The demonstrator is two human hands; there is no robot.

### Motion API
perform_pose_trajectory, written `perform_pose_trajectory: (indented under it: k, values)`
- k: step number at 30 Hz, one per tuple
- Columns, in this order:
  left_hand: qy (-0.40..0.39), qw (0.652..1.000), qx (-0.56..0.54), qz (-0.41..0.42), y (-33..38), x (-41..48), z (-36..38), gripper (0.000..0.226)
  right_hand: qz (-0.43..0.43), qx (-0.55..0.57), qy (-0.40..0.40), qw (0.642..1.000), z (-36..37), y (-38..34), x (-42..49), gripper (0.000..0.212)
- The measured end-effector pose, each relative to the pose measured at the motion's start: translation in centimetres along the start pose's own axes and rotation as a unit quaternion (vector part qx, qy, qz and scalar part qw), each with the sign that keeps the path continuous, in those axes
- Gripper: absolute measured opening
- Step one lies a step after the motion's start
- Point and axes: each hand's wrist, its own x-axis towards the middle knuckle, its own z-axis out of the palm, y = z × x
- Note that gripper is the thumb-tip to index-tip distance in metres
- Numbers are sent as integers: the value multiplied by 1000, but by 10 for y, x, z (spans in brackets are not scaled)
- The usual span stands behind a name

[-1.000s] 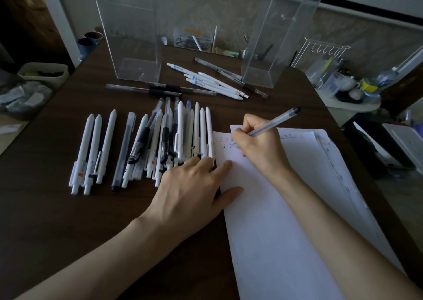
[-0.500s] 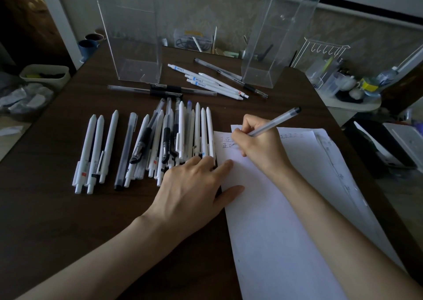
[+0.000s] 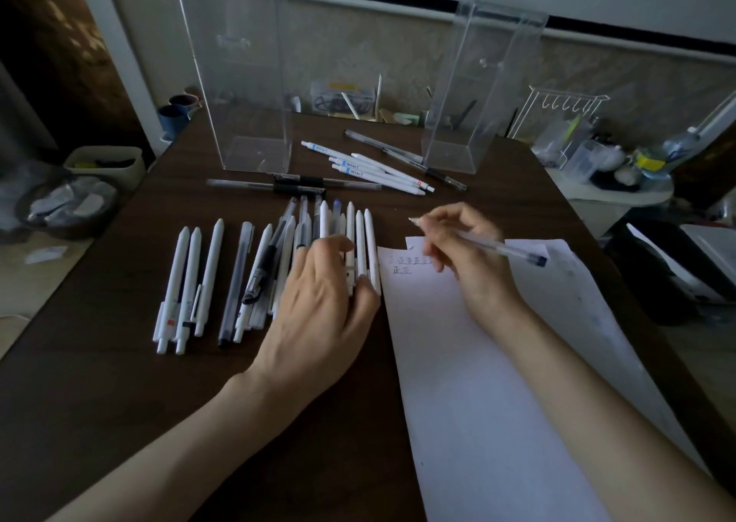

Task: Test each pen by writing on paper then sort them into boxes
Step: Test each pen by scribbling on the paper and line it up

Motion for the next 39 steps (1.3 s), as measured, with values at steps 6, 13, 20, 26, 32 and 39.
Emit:
perform_pose_trajectory:
  k: [6,13,20,26,32,39]
  values:
    - [15,999,20,33,-8,3,0,9,30,156,-72,985,1,-9,-5,26]
    - [-7,999,4,47,-3,3,-2,29,-23,89,-69,993,8,-17,-11,34]
    - [-4,997,-7,82,-4,3,0,34,-30,50,-106,993,13,-18,-17,31]
    - [-10,994,18,105,-7,1,-1,26,-45,14,-131,990,16,-19,-19,31]
    - [-26,991,17,128,-9,-2,7,22,-72,-22,-113,991,27,-12,-23,35]
    - [-24,989,44,139,-13,-2,-2,23,-56,-14,-86,995,42,-17,-26,35]
